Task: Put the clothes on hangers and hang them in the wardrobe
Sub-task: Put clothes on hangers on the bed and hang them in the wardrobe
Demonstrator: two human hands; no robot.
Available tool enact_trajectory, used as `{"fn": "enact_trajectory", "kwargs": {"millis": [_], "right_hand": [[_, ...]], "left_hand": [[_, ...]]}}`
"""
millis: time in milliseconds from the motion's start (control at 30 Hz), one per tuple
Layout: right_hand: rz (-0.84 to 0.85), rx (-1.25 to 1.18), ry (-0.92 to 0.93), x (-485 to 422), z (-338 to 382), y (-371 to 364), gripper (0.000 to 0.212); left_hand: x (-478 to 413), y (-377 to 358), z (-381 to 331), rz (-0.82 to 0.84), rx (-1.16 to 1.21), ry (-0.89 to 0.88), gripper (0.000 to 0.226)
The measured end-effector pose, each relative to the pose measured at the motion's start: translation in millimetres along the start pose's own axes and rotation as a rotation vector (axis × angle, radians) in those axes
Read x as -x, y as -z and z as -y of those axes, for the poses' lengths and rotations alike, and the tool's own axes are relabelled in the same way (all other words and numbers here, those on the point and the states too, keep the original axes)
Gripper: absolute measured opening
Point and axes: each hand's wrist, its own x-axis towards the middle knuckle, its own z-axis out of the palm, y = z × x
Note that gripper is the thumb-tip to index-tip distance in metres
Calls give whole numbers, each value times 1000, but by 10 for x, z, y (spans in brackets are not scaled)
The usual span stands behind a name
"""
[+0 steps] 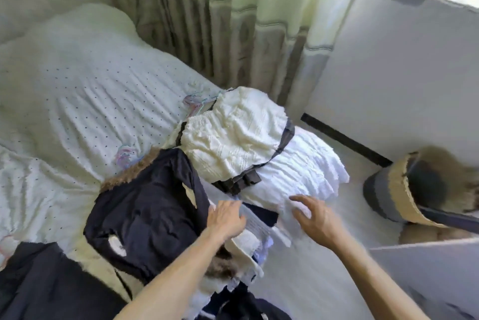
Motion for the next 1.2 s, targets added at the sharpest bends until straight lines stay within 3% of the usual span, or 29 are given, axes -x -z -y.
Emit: {"fn": "enact_trajectory", "kwargs": {"millis": [300,533,867,1200], "right_hand": [[-736,-87,-380,1881,-1393,1306,30],[-1082,-166,-684,3361,-2077,1500,27],[-1259,-138,-1131,4638,-2562,1316,30],[-1365,33,-1605,5529,-2129,1177,33]], "left_hand": [[185,404,-2764,-214,-325,-766,53],[997,-18,-4587,-254,-346,-1266,58],[1749,-758,-6236,-121,-374,-1801,50],[2431,-1225,-7246,-3,-357,-2199,53]]}}
